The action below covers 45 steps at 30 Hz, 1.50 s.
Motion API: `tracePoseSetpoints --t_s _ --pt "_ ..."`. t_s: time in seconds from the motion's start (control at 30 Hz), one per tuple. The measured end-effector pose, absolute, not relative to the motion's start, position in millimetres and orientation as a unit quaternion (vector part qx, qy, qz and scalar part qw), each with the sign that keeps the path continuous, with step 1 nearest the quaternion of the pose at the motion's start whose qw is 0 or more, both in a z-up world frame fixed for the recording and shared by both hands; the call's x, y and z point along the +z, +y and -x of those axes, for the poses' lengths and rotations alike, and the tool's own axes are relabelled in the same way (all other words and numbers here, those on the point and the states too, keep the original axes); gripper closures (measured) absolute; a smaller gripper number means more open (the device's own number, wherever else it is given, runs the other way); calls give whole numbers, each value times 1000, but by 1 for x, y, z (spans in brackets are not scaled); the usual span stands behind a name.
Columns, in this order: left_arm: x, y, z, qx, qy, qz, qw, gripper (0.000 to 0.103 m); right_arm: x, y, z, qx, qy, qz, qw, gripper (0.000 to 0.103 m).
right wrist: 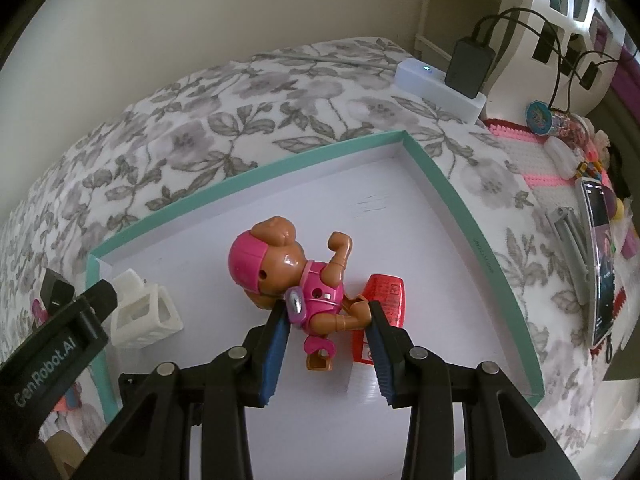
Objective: Organize rigid objects
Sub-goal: 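Release the white clip with the left tool while the right tool releases the puppy, then move both open tools from the tray back over the pile of items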
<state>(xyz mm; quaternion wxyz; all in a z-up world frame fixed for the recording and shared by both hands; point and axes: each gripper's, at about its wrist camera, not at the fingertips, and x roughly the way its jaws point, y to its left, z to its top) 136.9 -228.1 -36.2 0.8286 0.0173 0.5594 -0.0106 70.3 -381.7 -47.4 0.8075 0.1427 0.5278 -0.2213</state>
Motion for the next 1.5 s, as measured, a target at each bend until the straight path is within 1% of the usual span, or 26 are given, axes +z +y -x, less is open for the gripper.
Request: tracePoseSetpoints --t_s 0.07,0.13,0.2,0.23,0.37,0.5,0.6,0.73,0.87,1.1,1.27,1.5 --pt "-39 -228 -137 -6 565 -18 825 22 -48 -381 -71 -220 529 -141 808 61" --pt "-41 -226 -137 -2 568 -19 823 22 -48 -380 -71 -217 528 -138 809 57" --pt "-42 -225 -137 1 569 -18 822 21 -47 -378 -72 -215 527 -135 811 44" --pt "-42 -224 -137 3 569 -18 822 21 -47 -378 -72 -214 526 -134 812 41" --pt "-43 -221 -138 11 569 -16 822 20 -47 -376 -73 -211 526 -129 814 38" --pt "-45 -216 -138 24 570 -14 821 20 -49 -376 -74 -210 528 -125 813 29" --pt "-48 -212 -140 29 574 -7 818 14 -49 -375 -74 -210 528 -121 814 20" --pt "-49 -208 -141 37 574 -1 818 13 -51 -373 -75 -203 531 -116 814 15" --pt "-49 -203 -142 45 575 11 817 13 -52 -372 -75 -203 531 -111 815 0" --pt "-48 -193 -143 57 571 35 818 11 -54 -371 -76 -202 535 -109 813 0" --pt "-44 -185 -145 70 576 33 814 11 -46 -363 -78 -192 527 -92 823 0" --pt "-20 -158 -147 101 561 36 821 11 -32 -335 -85 -139 519 -94 838 0"
